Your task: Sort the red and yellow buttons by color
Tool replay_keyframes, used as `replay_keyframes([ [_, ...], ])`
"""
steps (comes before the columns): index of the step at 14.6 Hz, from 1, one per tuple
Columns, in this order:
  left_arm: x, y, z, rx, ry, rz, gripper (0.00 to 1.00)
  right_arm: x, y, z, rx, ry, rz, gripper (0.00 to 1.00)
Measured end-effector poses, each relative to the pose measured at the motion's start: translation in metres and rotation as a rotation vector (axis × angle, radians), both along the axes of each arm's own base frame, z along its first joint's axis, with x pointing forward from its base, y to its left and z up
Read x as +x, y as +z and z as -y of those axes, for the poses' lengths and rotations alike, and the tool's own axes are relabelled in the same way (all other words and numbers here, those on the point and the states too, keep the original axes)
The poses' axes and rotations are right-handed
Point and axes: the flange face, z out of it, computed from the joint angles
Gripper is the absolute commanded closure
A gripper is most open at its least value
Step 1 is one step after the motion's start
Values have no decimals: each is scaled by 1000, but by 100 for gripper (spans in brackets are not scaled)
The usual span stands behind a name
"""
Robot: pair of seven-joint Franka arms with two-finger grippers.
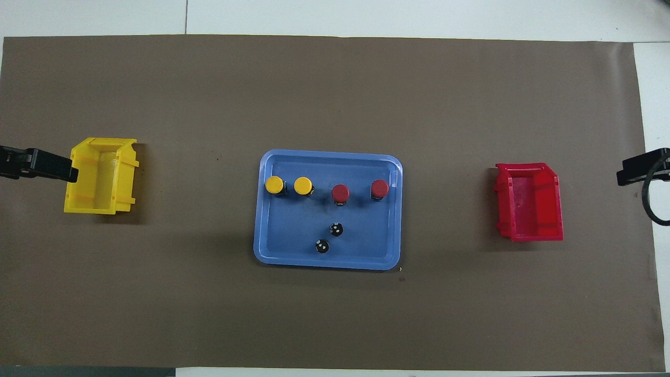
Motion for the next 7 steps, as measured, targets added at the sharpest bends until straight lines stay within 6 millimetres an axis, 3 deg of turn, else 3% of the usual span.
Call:
replay_keyframes([
  [7,0,0,5,59,-24,3,0,4,5,-12,-4,24,27,0],
])
